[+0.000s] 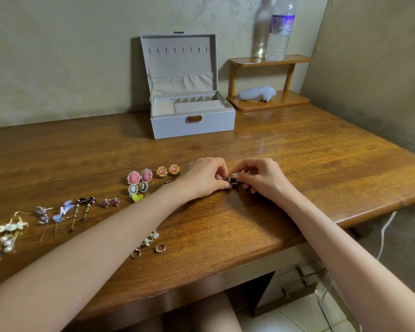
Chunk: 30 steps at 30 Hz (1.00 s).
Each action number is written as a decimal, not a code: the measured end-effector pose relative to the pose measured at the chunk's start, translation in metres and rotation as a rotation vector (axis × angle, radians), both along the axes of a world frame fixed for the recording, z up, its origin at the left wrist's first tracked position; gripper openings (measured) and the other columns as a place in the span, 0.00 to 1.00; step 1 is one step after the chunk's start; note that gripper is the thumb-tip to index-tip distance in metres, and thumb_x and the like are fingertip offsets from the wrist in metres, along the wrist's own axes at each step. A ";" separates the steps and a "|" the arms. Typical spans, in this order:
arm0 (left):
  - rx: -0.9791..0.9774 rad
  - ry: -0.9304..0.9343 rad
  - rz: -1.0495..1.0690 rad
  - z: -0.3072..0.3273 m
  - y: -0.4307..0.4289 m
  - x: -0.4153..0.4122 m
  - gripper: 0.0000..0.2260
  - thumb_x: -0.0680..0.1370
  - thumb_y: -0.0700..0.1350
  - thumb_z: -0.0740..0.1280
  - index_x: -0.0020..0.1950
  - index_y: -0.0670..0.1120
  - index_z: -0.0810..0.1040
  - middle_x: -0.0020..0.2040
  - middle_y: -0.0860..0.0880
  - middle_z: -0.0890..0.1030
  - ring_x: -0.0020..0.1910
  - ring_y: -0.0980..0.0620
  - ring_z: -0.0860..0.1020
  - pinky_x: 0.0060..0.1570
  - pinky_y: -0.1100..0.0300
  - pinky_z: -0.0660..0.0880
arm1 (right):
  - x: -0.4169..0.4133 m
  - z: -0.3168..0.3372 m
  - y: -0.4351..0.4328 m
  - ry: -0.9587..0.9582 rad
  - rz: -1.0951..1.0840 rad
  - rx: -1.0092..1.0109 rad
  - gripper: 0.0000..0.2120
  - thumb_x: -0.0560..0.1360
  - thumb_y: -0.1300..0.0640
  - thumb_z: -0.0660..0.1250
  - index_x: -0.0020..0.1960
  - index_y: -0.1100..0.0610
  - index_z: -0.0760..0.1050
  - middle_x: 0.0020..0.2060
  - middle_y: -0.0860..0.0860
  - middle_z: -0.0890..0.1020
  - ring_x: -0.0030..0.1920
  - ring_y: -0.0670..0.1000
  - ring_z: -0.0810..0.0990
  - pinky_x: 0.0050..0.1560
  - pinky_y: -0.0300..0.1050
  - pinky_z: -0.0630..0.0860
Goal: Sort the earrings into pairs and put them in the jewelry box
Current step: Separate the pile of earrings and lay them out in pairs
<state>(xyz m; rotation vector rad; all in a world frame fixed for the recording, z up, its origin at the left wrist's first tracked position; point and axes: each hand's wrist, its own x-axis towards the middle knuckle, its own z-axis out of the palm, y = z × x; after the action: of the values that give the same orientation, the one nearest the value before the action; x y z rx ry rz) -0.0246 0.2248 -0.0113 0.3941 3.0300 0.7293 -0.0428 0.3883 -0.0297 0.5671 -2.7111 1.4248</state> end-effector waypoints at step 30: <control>0.081 0.016 0.004 0.002 0.000 0.000 0.04 0.75 0.45 0.68 0.49 0.47 0.78 0.46 0.53 0.76 0.42 0.57 0.72 0.44 0.62 0.68 | -0.001 -0.003 0.003 0.017 0.044 -0.038 0.04 0.72 0.62 0.71 0.46 0.56 0.80 0.34 0.51 0.81 0.29 0.42 0.77 0.28 0.34 0.73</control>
<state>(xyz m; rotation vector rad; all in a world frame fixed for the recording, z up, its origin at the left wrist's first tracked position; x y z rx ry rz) -0.0251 0.2246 -0.0097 0.3975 3.0243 0.8550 -0.0434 0.3917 -0.0323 0.6377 -2.6692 1.4710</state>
